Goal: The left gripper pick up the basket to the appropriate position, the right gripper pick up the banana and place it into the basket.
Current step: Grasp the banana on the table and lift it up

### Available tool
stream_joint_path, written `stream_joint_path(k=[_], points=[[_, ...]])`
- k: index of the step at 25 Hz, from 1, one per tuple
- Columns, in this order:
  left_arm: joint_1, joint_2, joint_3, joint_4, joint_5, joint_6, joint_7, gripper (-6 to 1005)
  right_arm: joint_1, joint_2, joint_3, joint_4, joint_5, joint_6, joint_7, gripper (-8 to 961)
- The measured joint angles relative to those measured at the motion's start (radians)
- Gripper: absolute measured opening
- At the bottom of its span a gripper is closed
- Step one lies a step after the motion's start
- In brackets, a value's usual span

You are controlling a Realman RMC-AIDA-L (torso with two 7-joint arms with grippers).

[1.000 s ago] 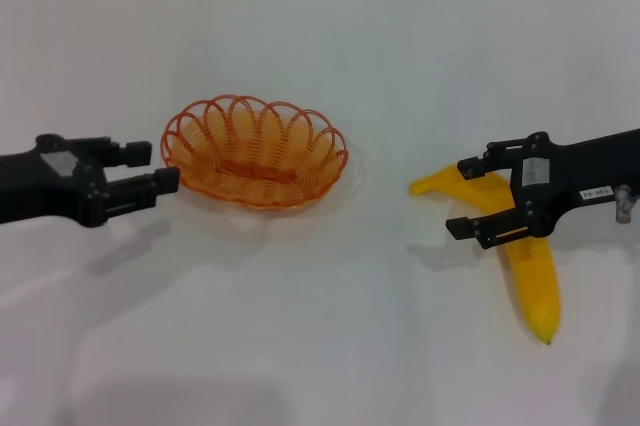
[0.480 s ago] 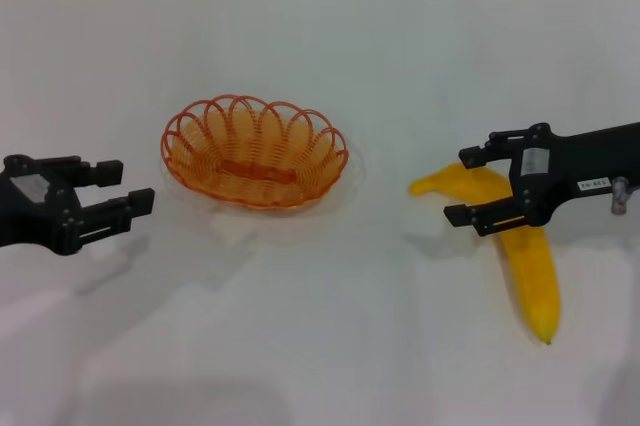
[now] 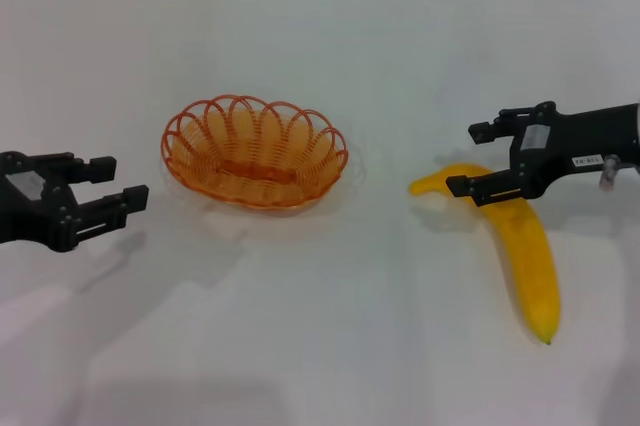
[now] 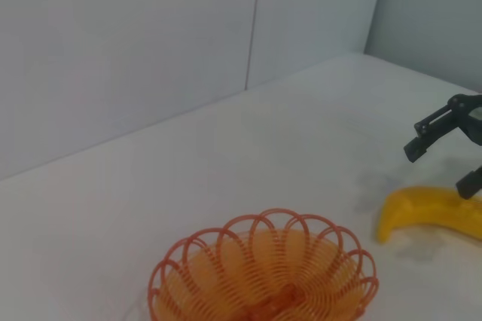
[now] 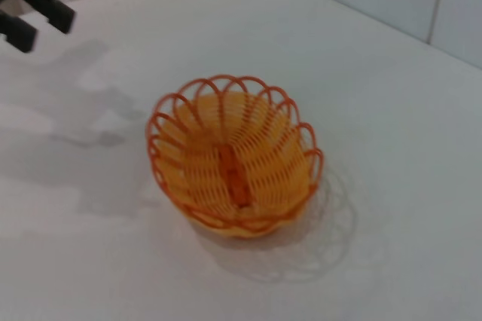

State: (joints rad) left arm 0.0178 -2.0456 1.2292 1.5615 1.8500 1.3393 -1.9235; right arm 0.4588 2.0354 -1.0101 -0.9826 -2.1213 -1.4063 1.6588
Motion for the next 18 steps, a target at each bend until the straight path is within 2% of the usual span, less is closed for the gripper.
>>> stream_joint_path(k=[5,6,13,18], points=[[-0.005,0.000,0.002,-0.002,0.006,0.000,0.000,522,-0.040,0.000,-0.110,-0.097,-0.020,0.061,0.107,862],[-0.008,-0.001,0.003,-0.004,0.007,-0.001,0.000,522,-0.058,0.000,-0.163,-0.148,-0.039,0.080,0.155,862],[-0.032,0.002,0.004,-0.044,0.009,-0.002,0.004,522,-0.087,0.000,-0.257,-0.250,-0.108,0.109,0.278,862],[-0.046,0.002,0.004,-0.055,0.010,-0.002,0.007,522,-0.087,0.000,-0.286,-0.276,-0.160,0.110,0.329,862]])
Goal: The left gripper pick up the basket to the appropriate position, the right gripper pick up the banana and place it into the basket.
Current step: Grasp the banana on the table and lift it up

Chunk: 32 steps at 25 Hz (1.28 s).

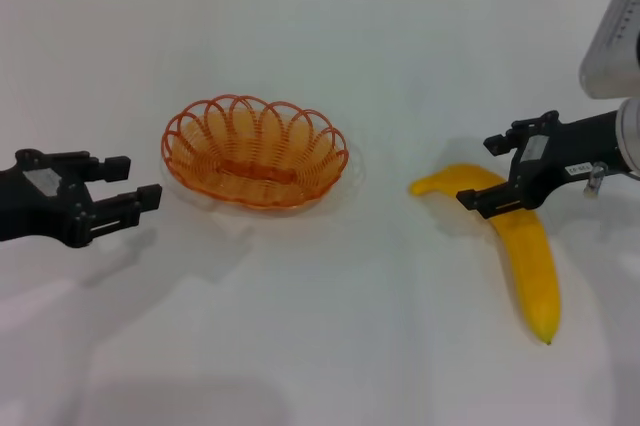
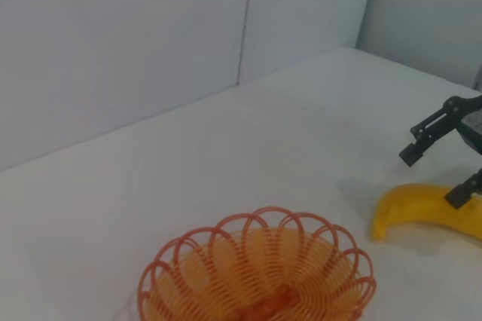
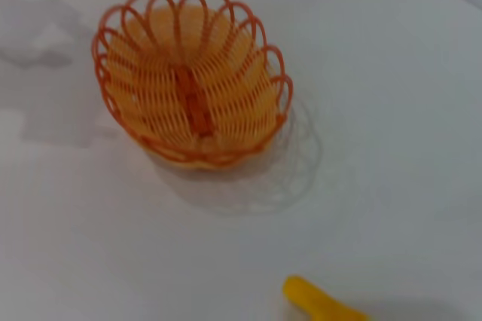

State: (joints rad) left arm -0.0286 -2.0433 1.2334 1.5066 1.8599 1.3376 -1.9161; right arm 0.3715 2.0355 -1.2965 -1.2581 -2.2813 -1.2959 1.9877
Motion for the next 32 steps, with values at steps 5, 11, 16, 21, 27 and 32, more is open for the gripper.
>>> stream_joint_path(k=[5,11,16,21,27,32], points=[[-0.005,0.002,0.000,-0.003,0.001,0.000,0.000,522,0.006,0.000,-0.033,-0.013,-0.033,0.001,0.037,862],[-0.021,0.002,0.002,-0.021,0.001,0.002,0.000,522,0.018,-0.001,-0.059,-0.016,-0.090,0.021,0.081,862],[-0.026,0.002,0.002,-0.023,0.001,0.003,0.000,522,0.046,-0.002,-0.063,0.015,-0.125,0.019,0.102,862],[-0.032,0.002,0.002,-0.025,0.001,0.005,0.000,522,0.064,-0.003,-0.069,0.041,-0.131,0.015,0.108,862],[-0.039,-0.001,0.003,-0.028,0.024,0.005,-0.005,522,0.077,-0.004,-0.089,0.056,-0.148,0.014,0.118,862],[-0.050,0.000,0.003,-0.045,0.025,0.005,-0.005,523,0.083,-0.004,-0.090,0.073,-0.153,0.022,0.123,862]])
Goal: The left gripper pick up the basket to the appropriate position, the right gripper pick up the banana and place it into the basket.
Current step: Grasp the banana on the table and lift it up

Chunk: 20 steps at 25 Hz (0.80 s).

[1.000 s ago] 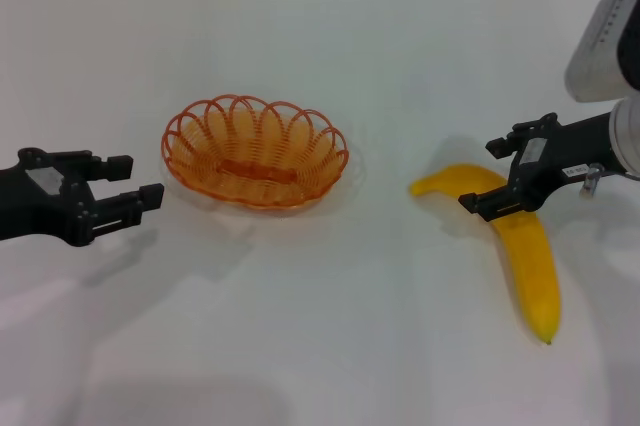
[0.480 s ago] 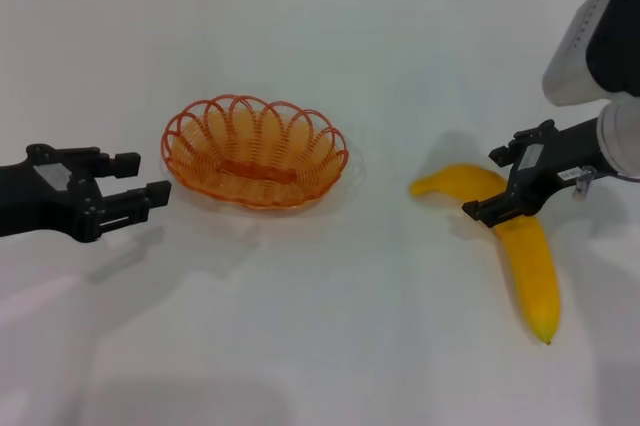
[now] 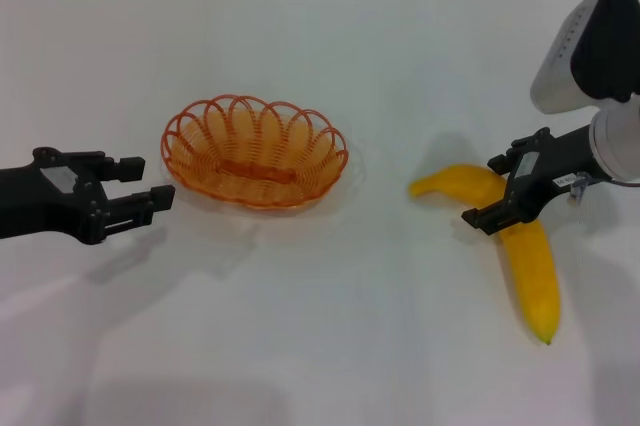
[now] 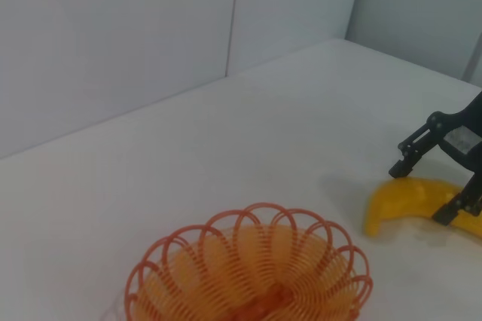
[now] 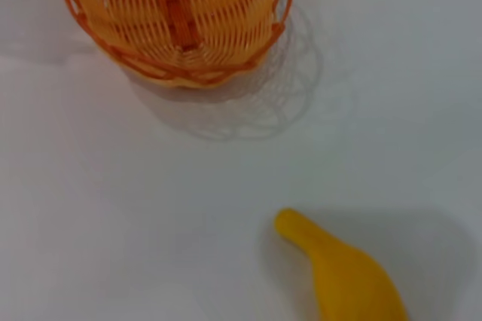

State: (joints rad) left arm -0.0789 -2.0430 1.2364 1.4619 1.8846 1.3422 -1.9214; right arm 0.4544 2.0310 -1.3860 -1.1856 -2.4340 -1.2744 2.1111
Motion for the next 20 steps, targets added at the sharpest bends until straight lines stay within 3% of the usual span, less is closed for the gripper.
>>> stream_joint_path(k=[20], points=[[-0.010,0.000,0.000,-0.005,0.001,0.002,-0.001,523,0.017,0.000,0.009,0.017,0.000,0.003,0.008,813]])
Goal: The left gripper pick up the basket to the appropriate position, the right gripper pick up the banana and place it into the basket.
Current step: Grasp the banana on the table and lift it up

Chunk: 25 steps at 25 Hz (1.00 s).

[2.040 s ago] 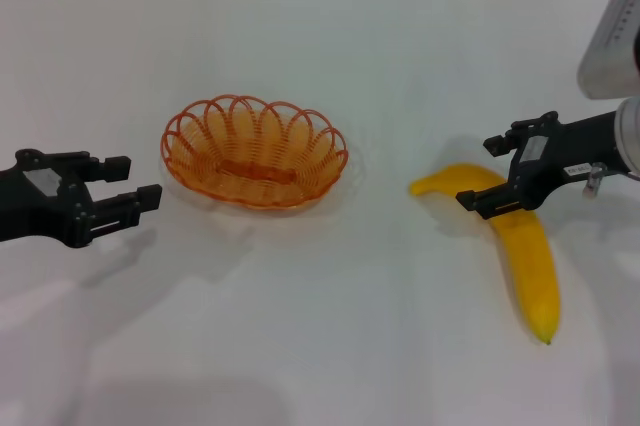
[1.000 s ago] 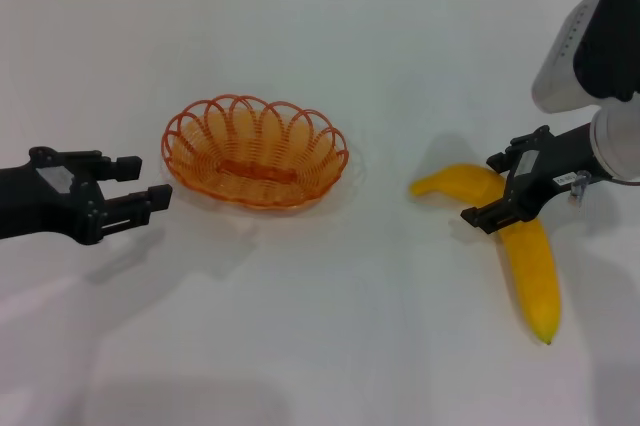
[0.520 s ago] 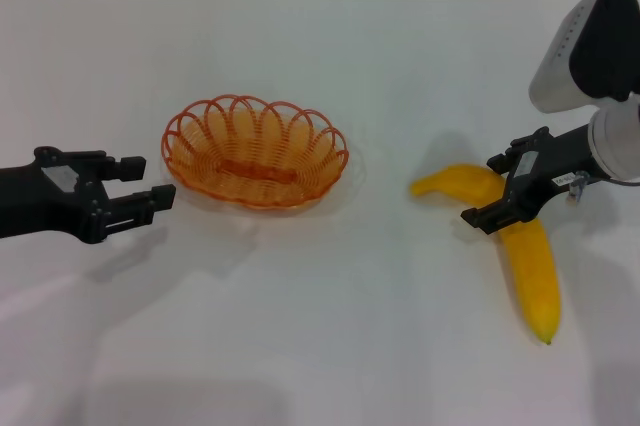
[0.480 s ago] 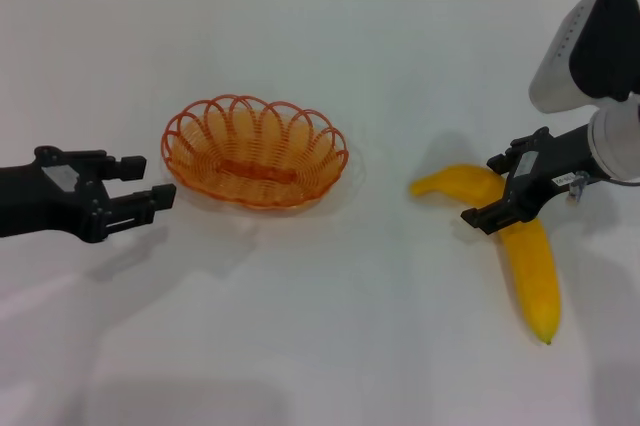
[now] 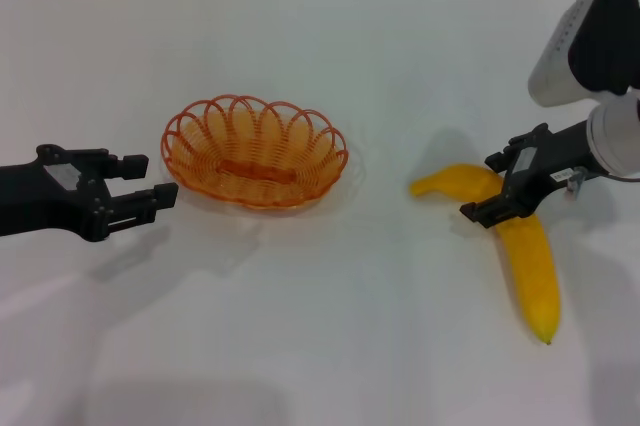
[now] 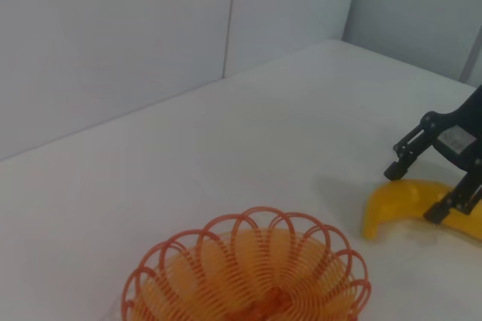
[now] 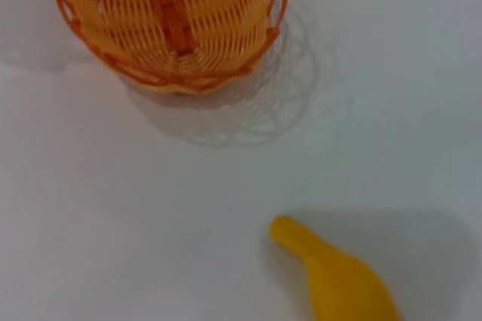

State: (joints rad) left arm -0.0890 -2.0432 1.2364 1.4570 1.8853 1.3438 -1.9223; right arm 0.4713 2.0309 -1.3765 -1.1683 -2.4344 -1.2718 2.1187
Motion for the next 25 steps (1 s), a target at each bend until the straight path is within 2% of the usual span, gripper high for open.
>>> stream_joint_path(k=[5,10,21,25], points=[[0.000,0.000,0.000,0.000,0.000,0.000,0.000,523,0.008,-0.001,0.001,0.009,0.000,0.001,0.018,785],[-0.001,-0.001,0.000,0.000,-0.003,0.002,0.000,523,0.012,-0.003,-0.003,0.012,-0.001,-0.006,0.020,640],[-0.002,-0.001,0.000,0.000,-0.006,0.003,0.000,523,0.012,-0.001,-0.006,0.012,-0.014,-0.002,0.022,650],[-0.002,-0.001,0.000,0.000,-0.006,0.003,0.000,523,0.012,-0.001,-0.007,0.012,-0.014,-0.001,0.033,626]])
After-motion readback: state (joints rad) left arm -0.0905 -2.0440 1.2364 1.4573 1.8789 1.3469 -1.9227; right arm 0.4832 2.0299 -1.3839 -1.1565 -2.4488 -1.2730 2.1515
